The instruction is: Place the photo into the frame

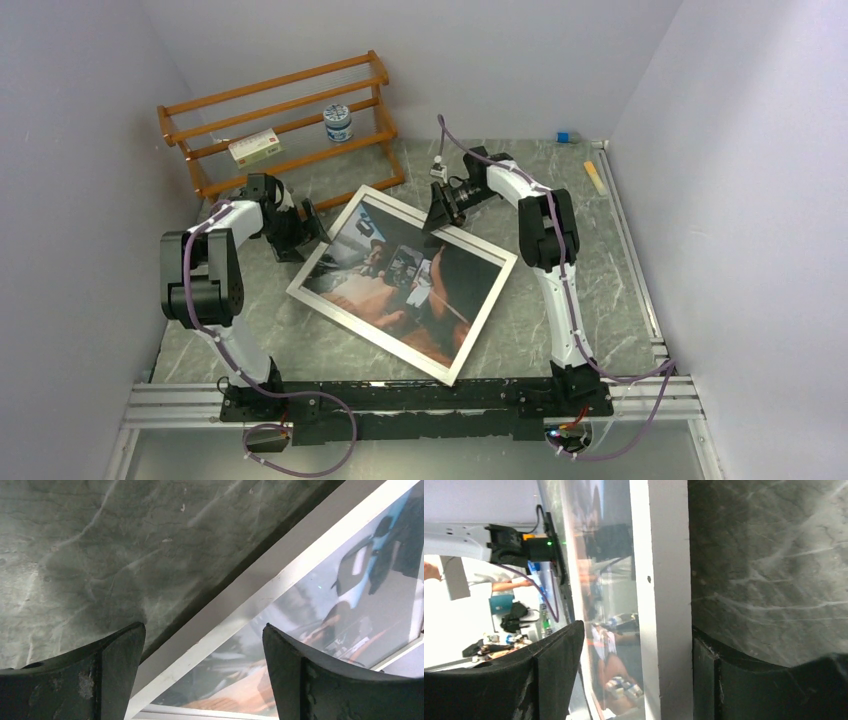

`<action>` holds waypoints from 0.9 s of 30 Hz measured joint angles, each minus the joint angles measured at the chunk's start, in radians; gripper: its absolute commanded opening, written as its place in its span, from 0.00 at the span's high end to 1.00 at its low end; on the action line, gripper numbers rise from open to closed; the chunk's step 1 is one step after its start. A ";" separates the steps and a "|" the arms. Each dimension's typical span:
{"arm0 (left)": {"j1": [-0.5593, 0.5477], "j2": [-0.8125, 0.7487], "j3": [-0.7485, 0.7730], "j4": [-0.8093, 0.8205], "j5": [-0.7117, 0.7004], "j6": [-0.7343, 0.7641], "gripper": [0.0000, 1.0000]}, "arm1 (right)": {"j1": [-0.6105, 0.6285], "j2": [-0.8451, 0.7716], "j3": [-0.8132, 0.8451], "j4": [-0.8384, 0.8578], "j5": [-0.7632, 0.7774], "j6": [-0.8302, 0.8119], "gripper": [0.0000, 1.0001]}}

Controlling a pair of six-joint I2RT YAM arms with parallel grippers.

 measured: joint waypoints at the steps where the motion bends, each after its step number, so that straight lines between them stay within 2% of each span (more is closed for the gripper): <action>1: 0.000 0.011 -0.002 0.005 0.005 -0.002 0.08 | 0.000 0.000 -0.009 0.018 0.015 0.015 0.23; 7: 0.002 0.035 -0.002 0.016 0.035 -0.002 0.09 | -0.008 -0.048 -0.102 0.192 0.152 0.223 0.21; 13: 0.003 0.041 -0.001 0.024 0.068 -0.006 0.10 | -0.028 -0.239 -0.240 0.370 0.490 0.407 0.20; 18: 0.003 0.043 -0.003 0.026 0.085 -0.011 0.11 | -0.035 -0.521 -0.448 0.481 0.772 0.540 0.20; 22: 0.003 0.045 -0.002 0.024 0.087 -0.010 0.10 | -0.035 -0.756 -0.631 0.491 0.949 0.660 0.19; 27: 0.003 0.078 0.040 0.002 0.090 -0.006 0.12 | -0.034 -1.030 -0.946 0.464 1.129 0.848 0.15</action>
